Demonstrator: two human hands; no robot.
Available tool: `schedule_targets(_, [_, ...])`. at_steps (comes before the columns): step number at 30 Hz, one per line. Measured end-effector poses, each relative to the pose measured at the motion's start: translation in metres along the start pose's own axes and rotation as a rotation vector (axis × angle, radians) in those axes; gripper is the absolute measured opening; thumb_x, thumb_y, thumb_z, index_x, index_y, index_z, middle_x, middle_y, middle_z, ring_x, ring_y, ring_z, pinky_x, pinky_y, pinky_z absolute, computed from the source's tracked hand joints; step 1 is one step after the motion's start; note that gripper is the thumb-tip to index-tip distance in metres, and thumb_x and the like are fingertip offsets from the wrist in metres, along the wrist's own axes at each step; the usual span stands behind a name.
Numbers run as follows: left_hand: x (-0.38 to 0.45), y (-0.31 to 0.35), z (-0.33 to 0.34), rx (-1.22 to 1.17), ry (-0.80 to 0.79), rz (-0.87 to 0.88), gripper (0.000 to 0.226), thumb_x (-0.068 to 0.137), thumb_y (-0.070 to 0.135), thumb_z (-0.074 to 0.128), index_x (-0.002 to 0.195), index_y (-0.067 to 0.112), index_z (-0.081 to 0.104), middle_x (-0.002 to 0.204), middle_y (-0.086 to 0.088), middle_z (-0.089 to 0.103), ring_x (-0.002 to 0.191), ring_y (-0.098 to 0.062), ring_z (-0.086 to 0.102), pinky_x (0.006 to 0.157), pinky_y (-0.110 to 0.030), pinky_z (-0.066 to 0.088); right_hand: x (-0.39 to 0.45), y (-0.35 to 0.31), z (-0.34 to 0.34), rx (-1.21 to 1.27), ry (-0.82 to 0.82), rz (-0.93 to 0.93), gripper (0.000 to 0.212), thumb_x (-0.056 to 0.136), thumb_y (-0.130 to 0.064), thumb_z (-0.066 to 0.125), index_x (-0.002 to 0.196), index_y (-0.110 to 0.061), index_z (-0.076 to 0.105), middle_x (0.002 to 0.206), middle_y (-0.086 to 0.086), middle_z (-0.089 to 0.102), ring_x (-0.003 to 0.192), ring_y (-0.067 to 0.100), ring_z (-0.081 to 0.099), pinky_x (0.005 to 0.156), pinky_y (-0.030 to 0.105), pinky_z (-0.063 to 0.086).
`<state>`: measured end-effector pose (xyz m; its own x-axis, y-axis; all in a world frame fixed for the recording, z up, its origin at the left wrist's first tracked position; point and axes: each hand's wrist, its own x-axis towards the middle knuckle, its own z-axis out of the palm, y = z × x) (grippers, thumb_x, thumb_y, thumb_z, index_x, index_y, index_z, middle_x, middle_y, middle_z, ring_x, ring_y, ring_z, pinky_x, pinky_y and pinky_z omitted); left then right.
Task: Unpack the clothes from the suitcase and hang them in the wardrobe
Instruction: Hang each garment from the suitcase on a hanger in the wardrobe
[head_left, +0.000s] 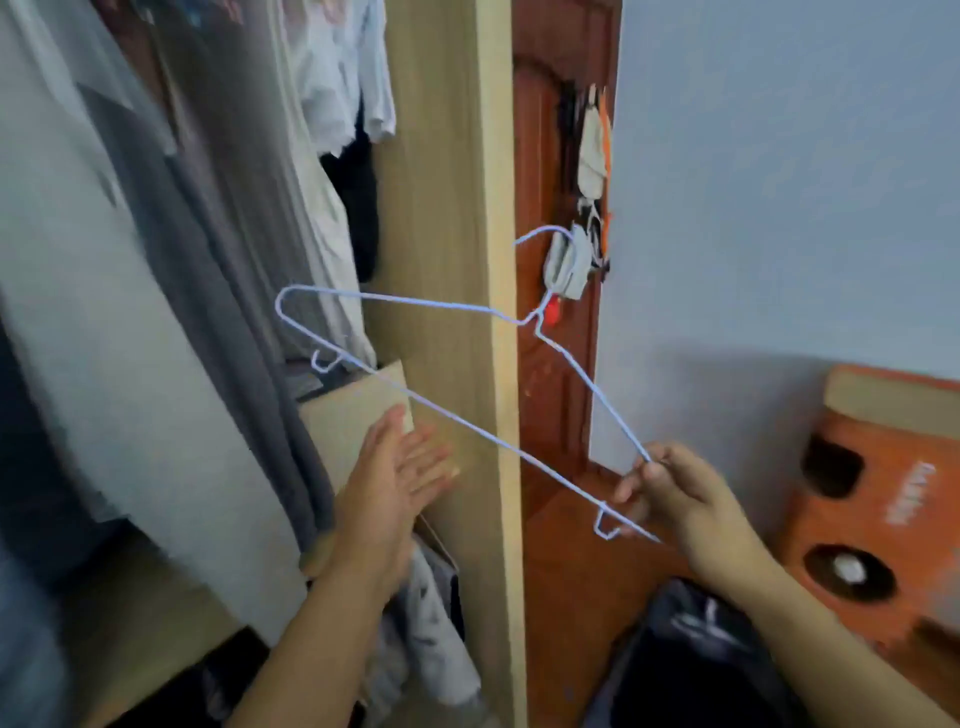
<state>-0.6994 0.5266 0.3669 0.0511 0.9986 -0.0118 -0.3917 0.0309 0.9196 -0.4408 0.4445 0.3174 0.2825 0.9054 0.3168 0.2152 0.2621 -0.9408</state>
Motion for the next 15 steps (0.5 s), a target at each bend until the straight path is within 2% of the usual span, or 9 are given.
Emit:
schedule_targets(2, [-0.019, -0.056, 0.035, -0.062, -0.037, -0.133, 0.024, 0.106, 0.040, 0.045, 0.124, 0.028, 0.054, 0.115, -0.010, 0.072, 0.105, -0.031, 0.071, 0.087, -0.046, 0.055, -0.043, 0.054, -0.050, 0.002, -0.023, 0.137, 0.021, 0.100, -0.017, 0.045, 0.099, 0.003, 0.048, 0.083, 0.016, 0.070, 0.056, 0.035, 0.066, 0.057, 0.040, 0.051])
schedule_targets(4, [-0.045, -0.123, 0.075, -0.035, -0.047, -0.214, 0.018, 0.108, 0.032, 0.042, 0.119, 0.023, 0.053, 0.101, -0.012, 0.074, 0.092, -0.032, 0.073, 0.084, -0.048, 0.058, -0.092, 0.109, -0.108, 0.032, -0.056, 0.306, 0.017, 0.101, -0.017, 0.045, 0.099, 0.000, 0.047, 0.082, 0.013, 0.070, 0.057, 0.032, 0.065, 0.057, 0.036, 0.052])
schedule_targets(6, [-0.077, -0.195, 0.111, 0.102, -0.047, -0.293, 0.016, 0.110, 0.021, 0.039, 0.110, 0.017, 0.055, 0.079, -0.010, 0.065, 0.072, -0.028, 0.072, 0.080, -0.049, 0.060, -0.145, 0.160, -0.165, 0.054, -0.094, 0.486, 0.009, 0.104, -0.010, 0.047, 0.099, -0.004, 0.051, 0.083, 0.013, 0.070, 0.068, 0.030, 0.066, 0.068, 0.038, 0.053])
schedule_targets(8, [-0.115, -0.264, 0.144, 0.229, -0.112, -0.443, 0.019, 0.111, 0.018, 0.037, 0.103, 0.014, 0.054, 0.072, -0.008, 0.055, 0.063, -0.025, 0.069, 0.076, -0.048, 0.061, -0.189, 0.197, -0.215, 0.073, -0.070, 0.651, 0.005, 0.100, -0.003, 0.055, 0.105, -0.005, 0.056, 0.081, 0.011, 0.070, 0.075, 0.023, 0.064, 0.075, 0.036, 0.052])
schedule_targets(10, [-0.158, -0.325, 0.171, 0.330, -0.246, -0.647, 0.016, 0.110, 0.018, 0.040, 0.101, 0.012, 0.051, 0.071, -0.008, 0.056, 0.063, -0.025, 0.070, 0.074, -0.044, 0.060, -0.215, 0.215, -0.250, 0.121, 0.067, 0.796, 0.012, 0.099, -0.003, 0.057, 0.110, -0.003, 0.058, 0.077, 0.009, 0.066, 0.065, 0.017, 0.058, 0.065, 0.029, 0.051])
schedule_targets(11, [-0.178, -0.350, 0.183, 0.374, -0.302, -0.739, 0.014, 0.109, 0.018, 0.041, 0.100, 0.011, 0.050, 0.069, -0.008, 0.057, 0.064, -0.026, 0.070, 0.072, -0.042, 0.060, -0.220, 0.219, -0.266, 0.140, 0.149, 0.842, 0.010, 0.101, -0.009, 0.055, 0.107, -0.003, 0.060, 0.076, 0.009, 0.063, 0.059, 0.016, 0.054, 0.059, 0.026, 0.050])
schedule_targets(13, [-0.207, -0.393, 0.207, 0.408, -0.352, -0.862, 0.013, 0.109, 0.016, 0.041, 0.099, 0.011, 0.047, 0.067, -0.006, 0.057, 0.065, -0.026, 0.071, 0.072, -0.041, 0.060, -0.222, 0.231, -0.296, 0.123, 0.315, 0.906, 0.026, 0.106, -0.023, 0.047, 0.098, -0.004, 0.063, 0.069, 0.010, 0.058, 0.050, 0.013, 0.047, 0.049, 0.023, 0.041])
schedule_targets(15, [-0.219, -0.426, 0.228, 0.437, -0.375, -0.940, 0.014, 0.109, 0.012, 0.040, 0.097, 0.012, 0.046, 0.067, -0.007, 0.056, 0.067, -0.028, 0.072, 0.076, -0.044, 0.060, -0.224, 0.250, -0.331, 0.073, 0.434, 0.958, 0.037, 0.108, -0.027, 0.040, 0.088, -0.007, 0.064, 0.060, 0.009, 0.051, 0.042, 0.011, 0.041, 0.042, 0.021, 0.032])
